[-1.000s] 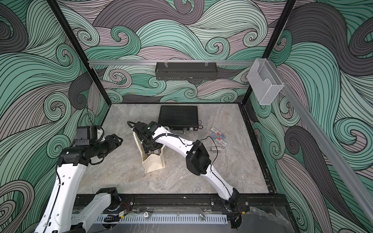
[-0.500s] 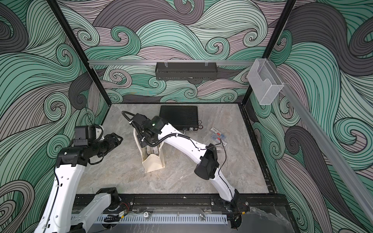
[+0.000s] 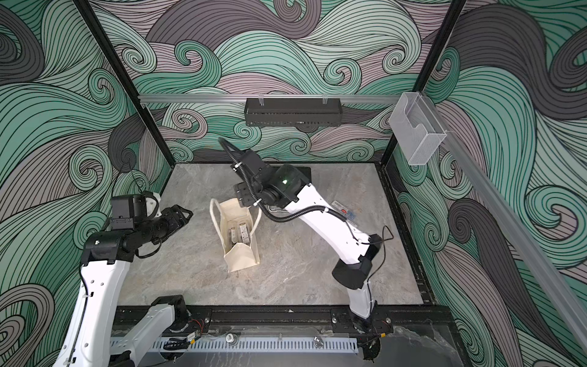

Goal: Put the compass set into the canvas bag
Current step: Pick up the compass set at the center of the board.

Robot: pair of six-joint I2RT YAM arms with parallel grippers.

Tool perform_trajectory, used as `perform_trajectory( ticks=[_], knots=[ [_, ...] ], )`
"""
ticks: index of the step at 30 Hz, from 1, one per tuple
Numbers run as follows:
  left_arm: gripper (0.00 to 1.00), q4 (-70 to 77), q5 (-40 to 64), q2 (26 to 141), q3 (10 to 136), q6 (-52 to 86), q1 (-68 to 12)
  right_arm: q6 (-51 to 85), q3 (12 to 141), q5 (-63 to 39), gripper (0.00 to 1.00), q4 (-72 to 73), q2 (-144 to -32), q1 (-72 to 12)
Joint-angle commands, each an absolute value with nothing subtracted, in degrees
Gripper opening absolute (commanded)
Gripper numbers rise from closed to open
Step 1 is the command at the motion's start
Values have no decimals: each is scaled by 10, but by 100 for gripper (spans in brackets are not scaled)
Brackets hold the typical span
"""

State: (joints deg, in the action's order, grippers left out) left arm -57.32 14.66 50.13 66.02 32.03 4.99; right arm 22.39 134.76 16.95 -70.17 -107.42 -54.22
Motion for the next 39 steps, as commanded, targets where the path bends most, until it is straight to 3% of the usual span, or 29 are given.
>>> perform_trajectory(
  ticks=[1, 7, 12, 17, 39],
  knots=[
    [73, -572, 156, 506, 678, 328, 41, 215, 1293, 230, 79, -711, -1009, -503],
    [73, -555, 153, 521, 677, 336, 20, 231, 1069, 231, 85, -666, -875, -355],
    [73, -548, 139, 532, 681, 339, 2, 259, 867, 133, 88, -597, -802, -230],
    [73, -543, 125, 541, 684, 344, -10, 285, 726, 64, 90, -534, -800, -141],
    [73, -541, 89, 556, 677, 356, -31, 367, 671, 1, 93, -469, -958, -38]
  ],
)
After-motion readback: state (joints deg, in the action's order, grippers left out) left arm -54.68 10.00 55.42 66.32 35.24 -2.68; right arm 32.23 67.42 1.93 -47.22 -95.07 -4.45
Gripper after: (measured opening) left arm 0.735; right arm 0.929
